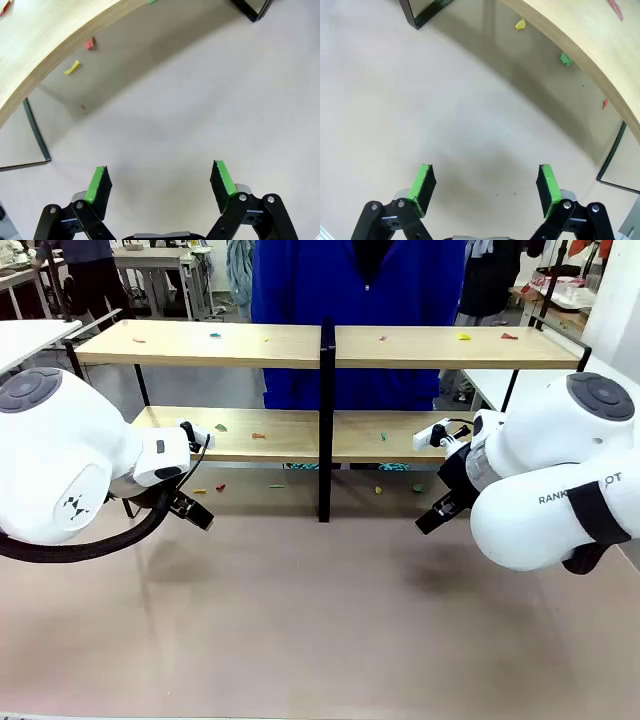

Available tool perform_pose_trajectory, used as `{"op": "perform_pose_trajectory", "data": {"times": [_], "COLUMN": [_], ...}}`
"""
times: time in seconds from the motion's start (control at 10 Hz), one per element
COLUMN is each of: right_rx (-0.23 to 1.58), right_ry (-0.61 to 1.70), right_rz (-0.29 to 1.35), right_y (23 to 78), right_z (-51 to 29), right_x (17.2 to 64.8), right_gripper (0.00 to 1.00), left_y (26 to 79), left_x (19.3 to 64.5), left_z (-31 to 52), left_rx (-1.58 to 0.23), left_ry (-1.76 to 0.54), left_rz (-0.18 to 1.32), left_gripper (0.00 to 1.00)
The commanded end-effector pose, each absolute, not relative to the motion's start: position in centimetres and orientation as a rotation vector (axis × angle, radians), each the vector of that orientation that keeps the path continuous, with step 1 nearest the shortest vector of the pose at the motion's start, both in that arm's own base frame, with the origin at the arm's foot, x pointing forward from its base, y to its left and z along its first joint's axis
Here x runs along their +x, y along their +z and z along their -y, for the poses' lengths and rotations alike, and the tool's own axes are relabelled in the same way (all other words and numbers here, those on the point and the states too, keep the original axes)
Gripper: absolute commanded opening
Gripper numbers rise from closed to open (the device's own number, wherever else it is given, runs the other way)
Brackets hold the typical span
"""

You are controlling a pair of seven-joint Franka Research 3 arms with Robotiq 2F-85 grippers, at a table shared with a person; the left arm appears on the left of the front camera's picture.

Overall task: Clean the shelves.
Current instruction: Pick up the Duster when the human hands it over.

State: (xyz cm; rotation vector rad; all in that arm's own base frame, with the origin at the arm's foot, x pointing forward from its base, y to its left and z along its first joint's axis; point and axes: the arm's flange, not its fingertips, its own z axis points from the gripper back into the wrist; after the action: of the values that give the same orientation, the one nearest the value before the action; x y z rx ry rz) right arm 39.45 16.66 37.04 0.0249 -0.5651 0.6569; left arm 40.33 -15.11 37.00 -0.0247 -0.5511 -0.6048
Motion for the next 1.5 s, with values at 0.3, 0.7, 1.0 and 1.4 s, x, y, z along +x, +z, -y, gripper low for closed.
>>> {"op": "perform_pose_trajectory", "data": {"times": [0.3, 0.7, 1.0, 1.4], "right_rx": [0.025, 0.025, 0.025, 0.207], "right_ry": [0.657, 0.657, 0.657, 0.811], "right_rz": [0.565, 0.565, 0.565, 0.475], "right_y": [37.0, 37.0, 37.0, 40.3], "right_z": [-16.7, -16.7, -16.7, -15.3], "right_x": [39.5, 39.5, 39.5, 35.7], "right_gripper": [1.0, 1.0, 1.0, 1.0], "left_y": [37.0, 37.0, 37.0, 39.8], "left_x": [40.3, 40.3, 40.3, 36.0], "left_z": [15.1, 15.1, 15.1, 12.6], "left_rx": [-0.025, -0.025, -0.025, -0.145], "left_ry": [-0.605, -0.605, -0.605, -0.723], "left_rz": [0.551, 0.551, 0.551, 0.595], "left_gripper": [1.0, 1.0, 1.0, 1.0]}}
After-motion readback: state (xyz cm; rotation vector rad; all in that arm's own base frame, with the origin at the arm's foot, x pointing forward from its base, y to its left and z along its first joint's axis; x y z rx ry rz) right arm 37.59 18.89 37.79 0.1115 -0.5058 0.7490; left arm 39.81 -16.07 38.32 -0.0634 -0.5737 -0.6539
